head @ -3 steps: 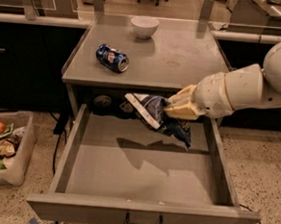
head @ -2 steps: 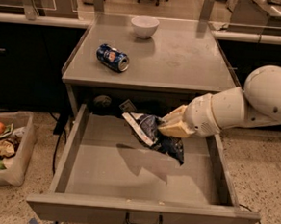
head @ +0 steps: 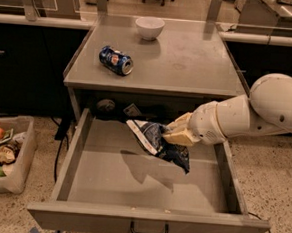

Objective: Place blue chip bag into top drawer

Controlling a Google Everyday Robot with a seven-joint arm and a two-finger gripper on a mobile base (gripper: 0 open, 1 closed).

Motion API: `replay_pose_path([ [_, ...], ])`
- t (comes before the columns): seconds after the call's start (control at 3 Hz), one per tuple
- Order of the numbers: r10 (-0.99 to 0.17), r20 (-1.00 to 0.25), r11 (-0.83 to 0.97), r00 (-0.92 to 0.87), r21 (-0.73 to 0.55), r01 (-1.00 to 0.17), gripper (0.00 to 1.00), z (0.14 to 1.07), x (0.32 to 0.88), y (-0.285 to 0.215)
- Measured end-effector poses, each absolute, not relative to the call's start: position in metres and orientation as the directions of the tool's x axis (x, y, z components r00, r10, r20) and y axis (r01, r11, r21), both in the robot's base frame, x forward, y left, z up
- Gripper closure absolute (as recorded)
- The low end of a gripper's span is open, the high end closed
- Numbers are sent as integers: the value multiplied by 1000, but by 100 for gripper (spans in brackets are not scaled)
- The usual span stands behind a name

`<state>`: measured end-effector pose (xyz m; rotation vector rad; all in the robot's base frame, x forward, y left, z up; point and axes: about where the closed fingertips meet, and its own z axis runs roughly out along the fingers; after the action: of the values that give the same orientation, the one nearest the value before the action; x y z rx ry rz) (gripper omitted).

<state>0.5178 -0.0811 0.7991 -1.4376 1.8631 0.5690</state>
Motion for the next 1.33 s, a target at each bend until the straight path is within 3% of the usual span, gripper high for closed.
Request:
replay_pose_path([
  [1.33,-726,-653,328,-216,-52,-943,100,691,523,-57],
])
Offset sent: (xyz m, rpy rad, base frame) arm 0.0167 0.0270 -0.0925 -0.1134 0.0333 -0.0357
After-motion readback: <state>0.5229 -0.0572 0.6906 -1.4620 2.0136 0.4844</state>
